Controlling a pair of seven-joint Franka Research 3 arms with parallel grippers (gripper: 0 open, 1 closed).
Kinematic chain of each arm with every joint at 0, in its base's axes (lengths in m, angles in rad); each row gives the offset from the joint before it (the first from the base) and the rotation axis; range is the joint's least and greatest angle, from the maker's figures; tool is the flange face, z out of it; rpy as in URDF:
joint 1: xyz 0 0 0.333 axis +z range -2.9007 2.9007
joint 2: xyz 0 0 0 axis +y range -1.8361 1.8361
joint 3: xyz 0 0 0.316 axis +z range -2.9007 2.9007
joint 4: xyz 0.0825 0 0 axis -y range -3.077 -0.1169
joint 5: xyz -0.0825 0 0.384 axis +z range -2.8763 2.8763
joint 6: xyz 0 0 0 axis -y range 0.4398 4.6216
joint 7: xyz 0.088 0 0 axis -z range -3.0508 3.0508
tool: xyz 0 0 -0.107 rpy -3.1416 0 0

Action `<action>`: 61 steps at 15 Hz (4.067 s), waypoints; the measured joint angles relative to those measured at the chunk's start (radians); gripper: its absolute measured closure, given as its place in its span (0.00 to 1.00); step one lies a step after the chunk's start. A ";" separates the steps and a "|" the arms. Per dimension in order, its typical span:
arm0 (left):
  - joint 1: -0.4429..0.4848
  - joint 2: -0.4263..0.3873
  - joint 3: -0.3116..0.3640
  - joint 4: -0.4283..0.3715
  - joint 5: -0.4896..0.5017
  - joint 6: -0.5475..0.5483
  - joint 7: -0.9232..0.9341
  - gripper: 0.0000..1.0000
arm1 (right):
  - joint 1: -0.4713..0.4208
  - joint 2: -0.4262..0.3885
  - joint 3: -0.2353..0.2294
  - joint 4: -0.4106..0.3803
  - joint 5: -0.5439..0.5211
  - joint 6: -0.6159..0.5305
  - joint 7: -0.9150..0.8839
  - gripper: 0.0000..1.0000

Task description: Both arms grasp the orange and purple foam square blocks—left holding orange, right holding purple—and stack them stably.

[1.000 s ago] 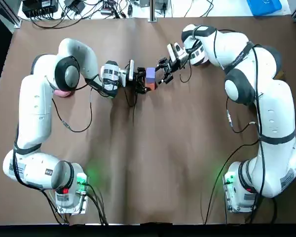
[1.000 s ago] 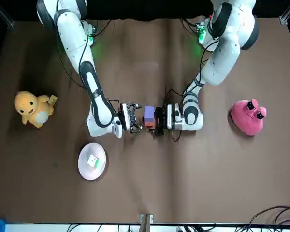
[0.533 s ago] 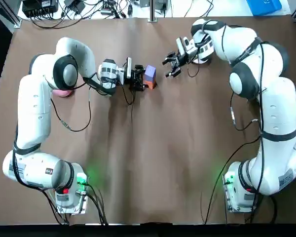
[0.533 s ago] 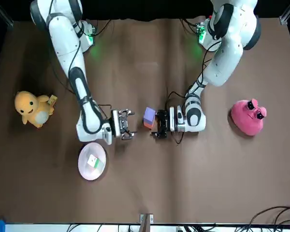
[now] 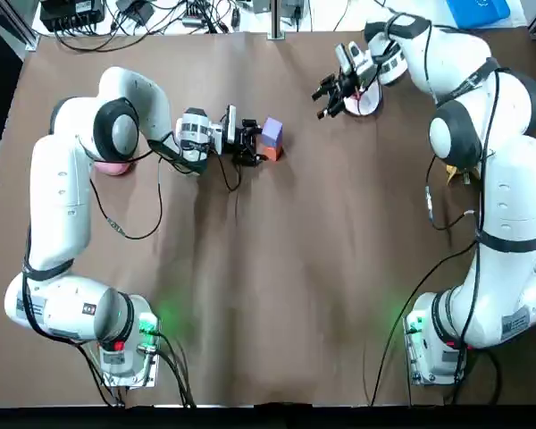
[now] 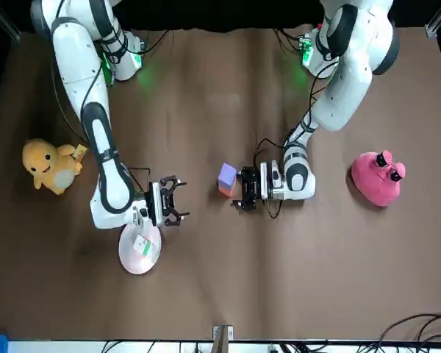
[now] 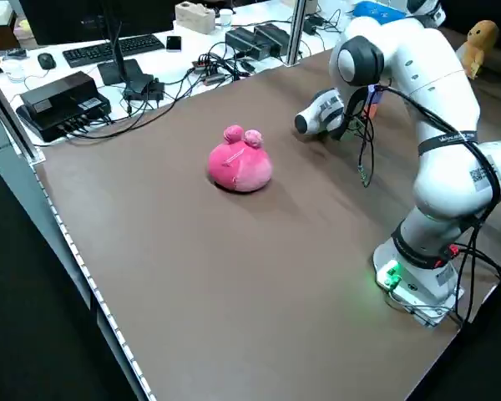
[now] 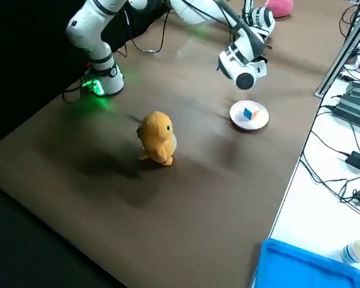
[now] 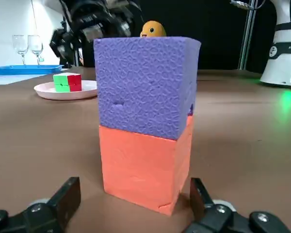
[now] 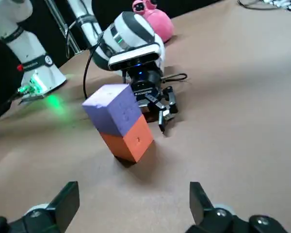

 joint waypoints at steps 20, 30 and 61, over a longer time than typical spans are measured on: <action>0.255 -0.306 0.001 -0.063 0.448 -0.051 -0.634 0.00 | -0.130 -0.289 0.004 0.402 -0.793 -0.264 1.563 0.00; 0.384 -0.587 0.008 -0.090 0.770 -0.099 -1.507 0.00 | -0.137 -0.536 -0.001 0.412 -1.150 -0.466 1.902 0.00; 0.469 -0.941 -0.005 0.227 1.562 -0.658 -2.765 0.00 | -0.322 -0.827 0.028 0.082 -1.262 -0.367 2.030 0.00</action>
